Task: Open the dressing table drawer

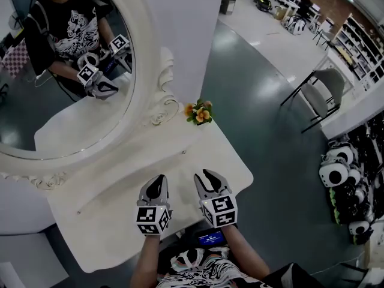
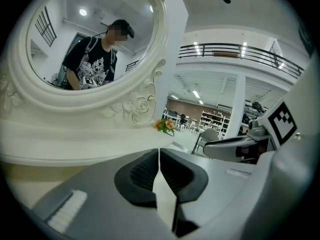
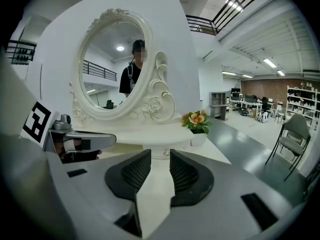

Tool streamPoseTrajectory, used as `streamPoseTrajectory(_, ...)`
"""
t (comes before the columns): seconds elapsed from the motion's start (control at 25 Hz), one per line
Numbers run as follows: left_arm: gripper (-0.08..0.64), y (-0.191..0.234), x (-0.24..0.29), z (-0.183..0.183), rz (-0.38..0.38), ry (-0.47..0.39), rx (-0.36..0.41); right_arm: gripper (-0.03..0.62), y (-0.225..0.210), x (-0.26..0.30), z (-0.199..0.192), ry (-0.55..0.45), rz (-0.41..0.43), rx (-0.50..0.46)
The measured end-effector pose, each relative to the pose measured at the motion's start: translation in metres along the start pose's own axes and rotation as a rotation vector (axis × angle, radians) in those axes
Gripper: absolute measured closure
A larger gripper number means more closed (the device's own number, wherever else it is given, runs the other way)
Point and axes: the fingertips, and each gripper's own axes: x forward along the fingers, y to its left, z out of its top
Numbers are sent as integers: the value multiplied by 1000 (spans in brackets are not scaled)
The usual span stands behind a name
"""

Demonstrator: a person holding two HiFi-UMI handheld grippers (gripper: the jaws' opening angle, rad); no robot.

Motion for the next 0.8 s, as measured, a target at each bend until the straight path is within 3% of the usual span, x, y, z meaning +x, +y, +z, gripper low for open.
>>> streamPoseTrajectory(0.8,555,33,61,-44,48,146,-59,437,-16,119,-31,129,94,-10)
